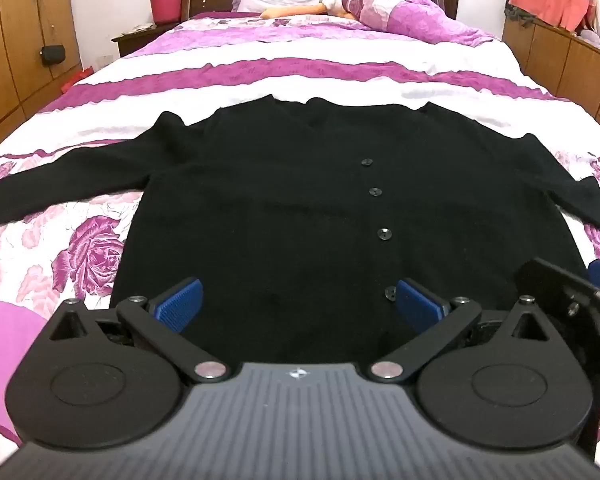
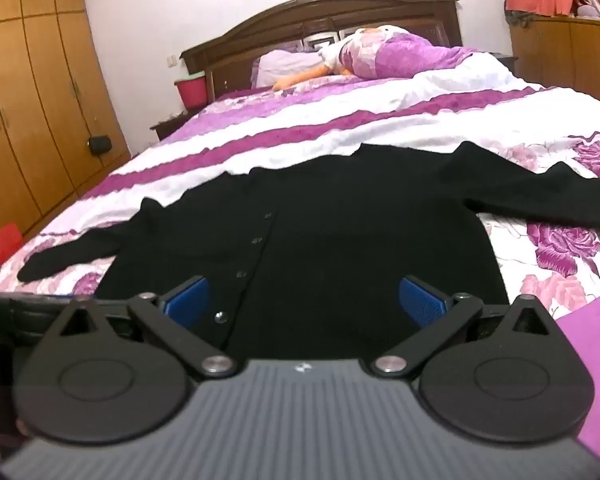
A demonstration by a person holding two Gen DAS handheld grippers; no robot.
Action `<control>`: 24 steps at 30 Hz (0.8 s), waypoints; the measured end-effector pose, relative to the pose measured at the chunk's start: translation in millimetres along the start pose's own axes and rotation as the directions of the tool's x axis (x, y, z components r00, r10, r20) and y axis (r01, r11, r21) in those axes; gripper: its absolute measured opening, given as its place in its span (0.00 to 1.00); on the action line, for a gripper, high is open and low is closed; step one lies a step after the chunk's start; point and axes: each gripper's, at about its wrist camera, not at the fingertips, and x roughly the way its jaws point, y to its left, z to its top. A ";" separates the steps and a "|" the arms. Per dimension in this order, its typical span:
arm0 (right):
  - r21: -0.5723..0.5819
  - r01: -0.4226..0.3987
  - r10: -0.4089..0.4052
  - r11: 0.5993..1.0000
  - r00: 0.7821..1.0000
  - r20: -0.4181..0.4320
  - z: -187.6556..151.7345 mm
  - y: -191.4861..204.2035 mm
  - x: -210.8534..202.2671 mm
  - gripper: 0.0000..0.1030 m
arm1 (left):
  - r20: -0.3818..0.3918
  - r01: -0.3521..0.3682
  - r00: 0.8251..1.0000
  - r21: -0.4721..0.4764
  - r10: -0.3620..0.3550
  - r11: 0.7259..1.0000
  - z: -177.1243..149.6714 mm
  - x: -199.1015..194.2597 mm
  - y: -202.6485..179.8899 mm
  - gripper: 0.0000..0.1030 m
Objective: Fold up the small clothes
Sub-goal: 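Move both grippers over the black cardigan lying flat on the bed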
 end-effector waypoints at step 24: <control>0.130 0.077 -0.081 0.989 0.996 0.030 8.8 -80.4 -17.2 1.00 | -0.026 0.061 0.998 -0.005 -0.061 0.998 11.7 2.1 -15.0 1.00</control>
